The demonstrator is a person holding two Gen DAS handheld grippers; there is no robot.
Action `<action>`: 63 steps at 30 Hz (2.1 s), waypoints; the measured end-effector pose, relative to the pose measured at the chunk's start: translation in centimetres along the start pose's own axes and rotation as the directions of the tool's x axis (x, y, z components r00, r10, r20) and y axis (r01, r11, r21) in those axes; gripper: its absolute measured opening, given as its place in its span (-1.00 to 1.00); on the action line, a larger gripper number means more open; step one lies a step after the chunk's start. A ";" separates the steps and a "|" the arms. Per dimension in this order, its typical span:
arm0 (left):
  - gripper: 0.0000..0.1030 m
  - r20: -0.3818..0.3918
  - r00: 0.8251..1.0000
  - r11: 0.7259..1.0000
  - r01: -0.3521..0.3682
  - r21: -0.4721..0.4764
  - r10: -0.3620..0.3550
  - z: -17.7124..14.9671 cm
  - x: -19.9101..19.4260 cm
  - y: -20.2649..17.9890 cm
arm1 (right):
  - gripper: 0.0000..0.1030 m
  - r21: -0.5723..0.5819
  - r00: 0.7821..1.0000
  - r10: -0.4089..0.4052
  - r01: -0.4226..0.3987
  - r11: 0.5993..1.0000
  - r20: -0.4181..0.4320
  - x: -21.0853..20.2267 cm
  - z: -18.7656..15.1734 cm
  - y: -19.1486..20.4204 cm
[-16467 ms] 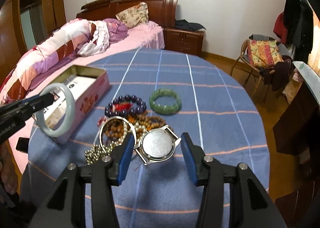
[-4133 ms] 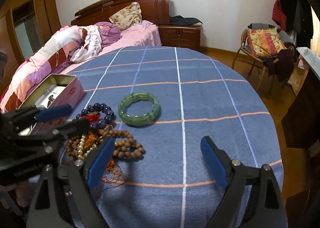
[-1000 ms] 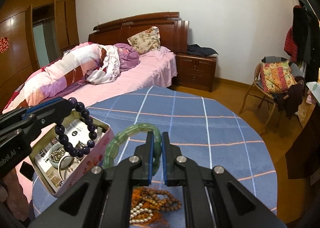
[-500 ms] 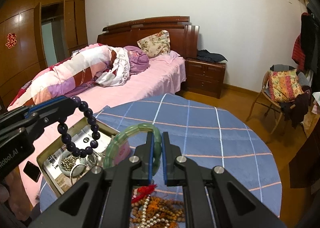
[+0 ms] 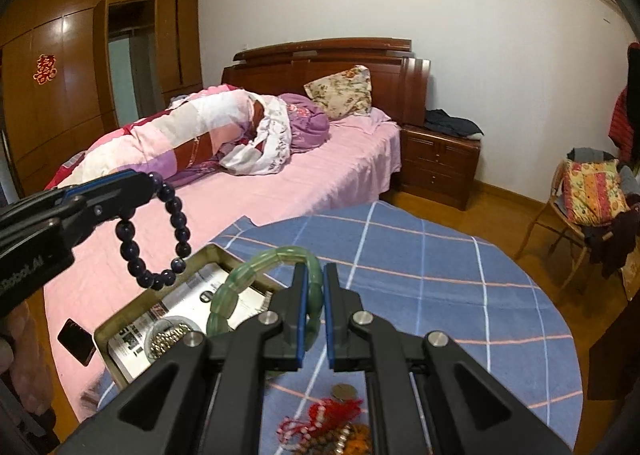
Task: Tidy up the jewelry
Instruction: 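Carry the purple bracelet and green bangle over the tin with both grippers, then open both grippers to drop the bracelet and bangle into the tin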
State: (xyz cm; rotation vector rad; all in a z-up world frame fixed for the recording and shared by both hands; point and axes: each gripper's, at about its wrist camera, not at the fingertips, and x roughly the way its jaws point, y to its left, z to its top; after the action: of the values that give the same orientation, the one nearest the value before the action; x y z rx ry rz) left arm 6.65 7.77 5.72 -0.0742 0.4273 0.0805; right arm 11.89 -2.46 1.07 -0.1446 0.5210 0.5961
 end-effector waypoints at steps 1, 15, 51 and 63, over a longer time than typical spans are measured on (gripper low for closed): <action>-0.73 -0.005 1.000 1.000 -0.003 -0.002 0.003 0.0 0.3 0.3 | -0.83 -0.002 1.000 0.004 -0.004 1.000 -0.002 0.2 0.1 0.2; -0.73 -0.105 0.994 0.999 -0.038 -0.021 0.036 -1.9 3.8 2.1 | -0.83 -0.040 0.995 0.063 -0.066 0.997 -0.078 4.8 -0.4 3.3; -0.73 -0.289 0.957 0.999 -0.042 -0.001 0.040 -4.8 8.1 2.8 | -0.83 -0.024 0.972 0.085 -0.092 0.995 -0.218 9.7 -3.5 3.7; -0.72 -0.283 0.959 0.999 -0.033 -0.005 0.031 -4.8 7.8 2.7 | -0.69 0.001 0.972 0.103 -0.105 0.994 -0.209 9.5 -3.6 3.7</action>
State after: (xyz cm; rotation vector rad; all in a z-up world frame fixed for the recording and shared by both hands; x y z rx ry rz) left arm 11.51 10.55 -2.05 -0.0886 0.7150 0.1044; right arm 14.97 4.30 -6.75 -0.1921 0.7328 0.6902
